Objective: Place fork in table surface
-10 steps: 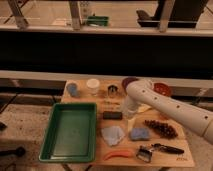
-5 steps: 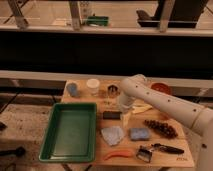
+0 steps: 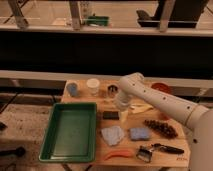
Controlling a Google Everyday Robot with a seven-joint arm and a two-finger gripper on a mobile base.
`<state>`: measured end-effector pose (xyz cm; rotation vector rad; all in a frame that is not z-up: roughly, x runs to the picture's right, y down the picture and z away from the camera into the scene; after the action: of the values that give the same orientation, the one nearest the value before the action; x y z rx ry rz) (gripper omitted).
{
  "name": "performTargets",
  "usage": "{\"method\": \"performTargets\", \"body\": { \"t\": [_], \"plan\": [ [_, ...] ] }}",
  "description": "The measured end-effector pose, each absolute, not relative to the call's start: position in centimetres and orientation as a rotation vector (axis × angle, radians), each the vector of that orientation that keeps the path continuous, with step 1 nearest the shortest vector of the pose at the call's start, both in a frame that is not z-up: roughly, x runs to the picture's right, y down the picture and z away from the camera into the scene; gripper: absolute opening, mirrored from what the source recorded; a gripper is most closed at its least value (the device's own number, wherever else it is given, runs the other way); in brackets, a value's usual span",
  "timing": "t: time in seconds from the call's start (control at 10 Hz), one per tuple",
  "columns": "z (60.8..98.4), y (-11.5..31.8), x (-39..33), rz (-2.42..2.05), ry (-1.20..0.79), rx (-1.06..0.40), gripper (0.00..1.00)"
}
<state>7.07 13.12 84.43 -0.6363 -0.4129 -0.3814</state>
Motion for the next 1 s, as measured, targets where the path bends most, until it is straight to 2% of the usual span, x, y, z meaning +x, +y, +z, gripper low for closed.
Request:
{"method": "performTargets", "body": {
  "t": [0.4, 1.0],
  "plan": [
    [85.5, 11.2, 7.6, -0.381, -0.398, -0.61, 0.8],
    [88.9, 9.7, 7.2, -0.399, -0.396, -0.661, 0.8]
  ]
}}
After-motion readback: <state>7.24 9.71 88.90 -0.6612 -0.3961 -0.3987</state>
